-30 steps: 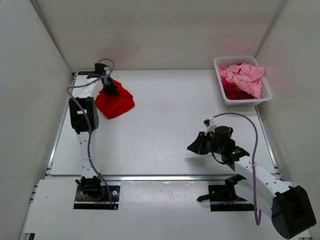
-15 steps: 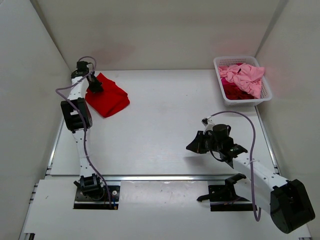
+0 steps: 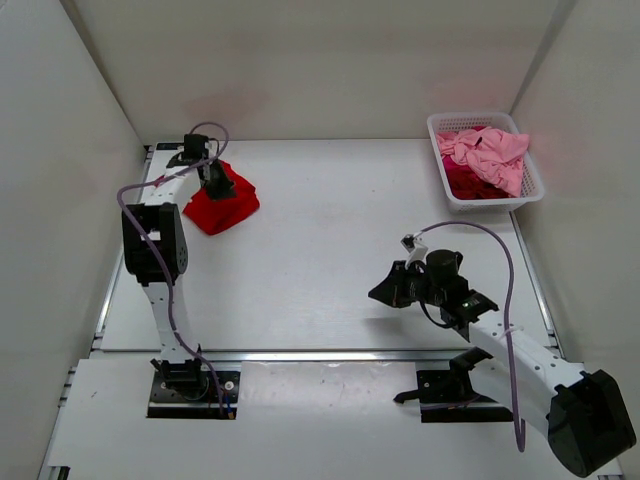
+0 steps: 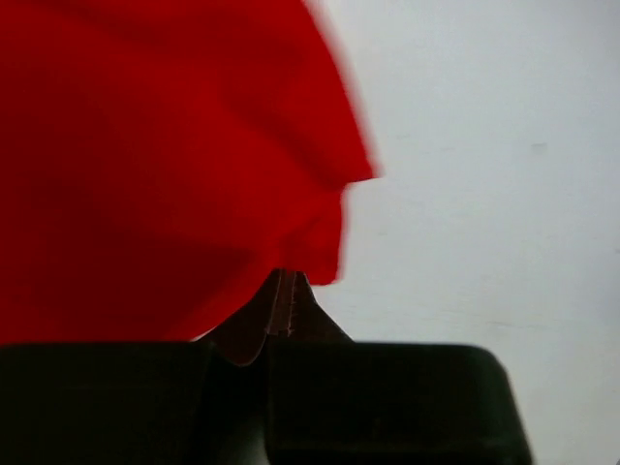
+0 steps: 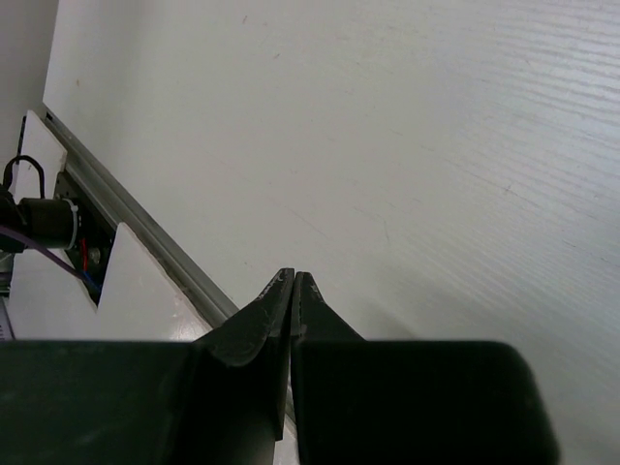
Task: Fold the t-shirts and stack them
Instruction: Place the square-folded T-shirt at the corner of the board.
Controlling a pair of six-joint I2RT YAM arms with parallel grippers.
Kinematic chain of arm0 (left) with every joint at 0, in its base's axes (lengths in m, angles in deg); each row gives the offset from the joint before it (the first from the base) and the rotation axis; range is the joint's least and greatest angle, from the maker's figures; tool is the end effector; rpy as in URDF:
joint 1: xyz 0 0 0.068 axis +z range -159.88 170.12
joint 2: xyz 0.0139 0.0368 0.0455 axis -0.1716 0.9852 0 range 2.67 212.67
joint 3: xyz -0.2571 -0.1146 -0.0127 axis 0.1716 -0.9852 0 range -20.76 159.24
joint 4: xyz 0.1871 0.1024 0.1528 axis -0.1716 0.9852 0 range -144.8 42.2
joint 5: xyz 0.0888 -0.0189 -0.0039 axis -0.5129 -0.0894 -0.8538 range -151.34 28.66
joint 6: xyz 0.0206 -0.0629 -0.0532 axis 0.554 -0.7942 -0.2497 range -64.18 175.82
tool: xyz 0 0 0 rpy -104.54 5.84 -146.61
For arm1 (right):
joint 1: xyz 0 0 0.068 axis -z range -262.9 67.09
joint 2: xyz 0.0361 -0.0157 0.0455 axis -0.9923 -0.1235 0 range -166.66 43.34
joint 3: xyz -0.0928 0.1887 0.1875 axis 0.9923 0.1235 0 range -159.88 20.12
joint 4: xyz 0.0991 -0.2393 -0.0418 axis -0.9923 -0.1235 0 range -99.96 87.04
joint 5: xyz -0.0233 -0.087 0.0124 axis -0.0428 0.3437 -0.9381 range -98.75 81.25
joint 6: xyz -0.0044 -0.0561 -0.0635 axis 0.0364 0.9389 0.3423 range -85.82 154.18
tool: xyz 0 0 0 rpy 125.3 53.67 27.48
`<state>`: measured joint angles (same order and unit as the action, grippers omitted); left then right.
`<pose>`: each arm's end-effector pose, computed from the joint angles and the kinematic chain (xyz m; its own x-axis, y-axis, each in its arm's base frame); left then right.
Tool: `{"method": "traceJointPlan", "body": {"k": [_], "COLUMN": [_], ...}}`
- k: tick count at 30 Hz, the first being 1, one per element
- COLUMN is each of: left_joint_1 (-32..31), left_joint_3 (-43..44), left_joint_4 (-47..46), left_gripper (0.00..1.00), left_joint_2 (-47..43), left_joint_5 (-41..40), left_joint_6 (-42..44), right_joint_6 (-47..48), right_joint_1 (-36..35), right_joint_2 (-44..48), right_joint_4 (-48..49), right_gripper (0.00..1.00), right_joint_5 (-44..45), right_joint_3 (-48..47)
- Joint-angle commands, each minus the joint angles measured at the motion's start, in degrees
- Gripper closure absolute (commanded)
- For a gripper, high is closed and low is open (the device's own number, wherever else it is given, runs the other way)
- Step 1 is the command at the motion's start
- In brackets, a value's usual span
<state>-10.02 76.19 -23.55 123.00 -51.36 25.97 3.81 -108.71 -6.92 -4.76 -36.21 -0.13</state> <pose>0.4930 -0.0141 0.1865 -0.7584 -0.4884 -0.4317 -0.3169 0.8550 -0.4106 0.1718 0.1213 0.1787 -0.7832 0.1197 -0.6102 -0.3976 0.6581 0.6394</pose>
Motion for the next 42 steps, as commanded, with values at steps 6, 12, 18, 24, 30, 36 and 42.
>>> {"method": "traceJointPlan", "body": {"k": [6, 12, 18, 24, 30, 36, 42], "left_joint_1": [3.48, 8.66, 9.45, 8.59, 10.69, 9.63, 10.78], "left_joint_3": [-1.14, 0.26, 3.43, 2.62, -7.29, -6.42, -0.38], "left_joint_4": [0.83, 0.84, -0.38, -5.85, -14.97, -14.97, -12.74], "left_gripper": [1.00, 1.00, 1.00, 1.00, 1.00, 1.00, 0.93], "left_joint_2": [6.75, 8.78, 9.57, 9.57, 3.07, 0.87, 2.00], "left_joint_5": [-1.53, 0.40, 1.96, 1.20, -4.61, -8.75, -7.16], "left_joint_6": [0.05, -3.11, -7.67, -16.29, -25.26, -22.54, -21.67], "right_joint_6": [0.84, 1.19, 1.28, 1.72, 1.63, 1.80, 2.07], "right_joint_1": [1.19, 3.22, 3.21, 3.74, 4.36, 3.92, 2.69], "right_joint_2": [2.80, 1.66, 0.34, 1.22, 2.09, 1.22, 3.41], "right_joint_4": [-1.18, -0.31, 0.13, -1.36, -1.98, -2.50, -4.60], "right_gripper": [0.99, 1.00, 1.00, 1.00, 1.00, 1.00, 1.00], "right_joint_5": [-0.31, -2.59, -2.51, -2.42, -2.77, -3.38, -2.07], "right_joint_3": [-0.84, -0.66, -0.93, -1.02, -1.37, -1.72, -3.04]}}
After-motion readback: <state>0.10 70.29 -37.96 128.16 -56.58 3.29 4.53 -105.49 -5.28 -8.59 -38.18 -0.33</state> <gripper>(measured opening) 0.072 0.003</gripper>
